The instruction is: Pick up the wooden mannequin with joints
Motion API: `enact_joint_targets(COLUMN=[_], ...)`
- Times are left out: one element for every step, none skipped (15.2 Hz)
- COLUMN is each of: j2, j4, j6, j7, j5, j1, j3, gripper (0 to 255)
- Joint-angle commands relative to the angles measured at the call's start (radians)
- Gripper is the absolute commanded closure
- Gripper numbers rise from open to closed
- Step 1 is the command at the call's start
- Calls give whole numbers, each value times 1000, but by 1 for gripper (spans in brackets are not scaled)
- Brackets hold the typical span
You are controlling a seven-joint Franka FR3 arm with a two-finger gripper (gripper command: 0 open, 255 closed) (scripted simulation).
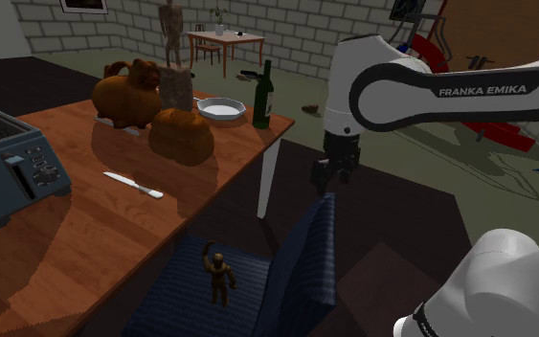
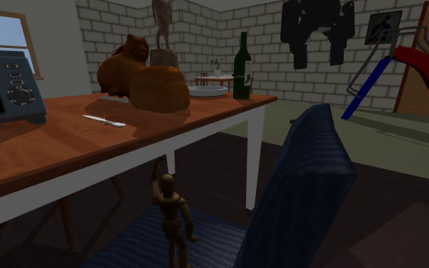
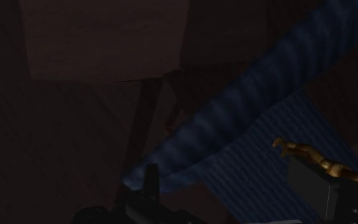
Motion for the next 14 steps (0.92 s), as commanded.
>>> enact_joint_targets(j2=[59,88,117,147,178,209,241,273,305,338,372,406,440,474], j4=[11,16,23,30,39,49,60,72,85,100,115,131,149,168], j6=[49,72,95,117,139,160,180,200,219,238,256,273,289,304], j7=[21,29,38,46,55,63,72,81,91,100,110,120,130,140], j5=[15,21,26,30,33,36,37,38,38,37,35,32,28,23], j1=[14,20,26,32,37,43,48,54,59,64,70,76,82,88], j3=[25,36,47,57,68,79,89,99,109,119,128,137,145,153], gripper=[0,0,0,0,0,0,0,0,0,0,0,0,0,0])
